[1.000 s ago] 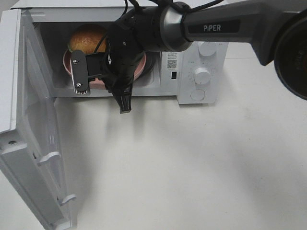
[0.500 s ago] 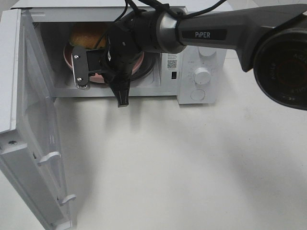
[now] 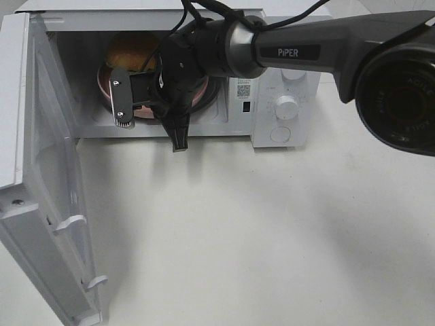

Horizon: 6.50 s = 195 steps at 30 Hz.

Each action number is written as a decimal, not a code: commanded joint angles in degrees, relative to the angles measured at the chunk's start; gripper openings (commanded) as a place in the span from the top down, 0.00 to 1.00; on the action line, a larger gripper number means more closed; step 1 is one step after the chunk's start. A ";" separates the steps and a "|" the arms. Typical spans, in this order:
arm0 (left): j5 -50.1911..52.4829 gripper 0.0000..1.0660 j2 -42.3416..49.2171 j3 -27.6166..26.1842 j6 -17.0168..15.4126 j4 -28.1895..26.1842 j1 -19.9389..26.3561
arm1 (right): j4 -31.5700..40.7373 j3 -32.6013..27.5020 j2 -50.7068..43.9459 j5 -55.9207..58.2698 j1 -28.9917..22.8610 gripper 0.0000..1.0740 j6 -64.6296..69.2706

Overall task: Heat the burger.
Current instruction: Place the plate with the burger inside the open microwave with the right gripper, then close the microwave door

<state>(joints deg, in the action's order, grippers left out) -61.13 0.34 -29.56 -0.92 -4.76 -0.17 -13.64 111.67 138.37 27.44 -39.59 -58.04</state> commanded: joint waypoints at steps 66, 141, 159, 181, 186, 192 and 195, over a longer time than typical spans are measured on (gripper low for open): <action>-0.06 0.06 0.97 0.00 -0.06 0.11 0.06 | -0.92 -37.99 -26.47 -23.89 0.23 0.25 11.52; -0.06 0.06 0.97 0.00 -0.06 0.11 0.06 | 2.06 -66.75 -83.54 33.52 0.17 0.29 69.27; -0.06 0.06 0.97 0.00 -0.06 0.11 0.06 | 2.58 -79.41 -104.56 33.40 11.97 0.29 69.10; -0.06 0.06 0.97 0.00 -0.06 0.11 0.06 | 6.59 -82.68 -135.22 29.91 28.93 0.29 66.58; -0.06 0.06 0.97 0.00 -0.06 0.11 0.06 | 6.59 -82.68 -138.66 29.91 28.93 0.29 66.58; -0.06 0.06 0.97 0.00 -0.06 0.11 0.06 | 6.70 -82.74 -140.20 29.91 29.56 0.29 66.23; -0.06 0.06 0.97 0.00 -0.06 0.11 0.06 | 6.76 -82.74 -140.20 29.85 29.56 0.29 66.18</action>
<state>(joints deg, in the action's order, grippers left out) -61.13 0.34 -29.56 -0.92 -4.76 -0.17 -6.99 29.11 -0.23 57.93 -10.37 9.17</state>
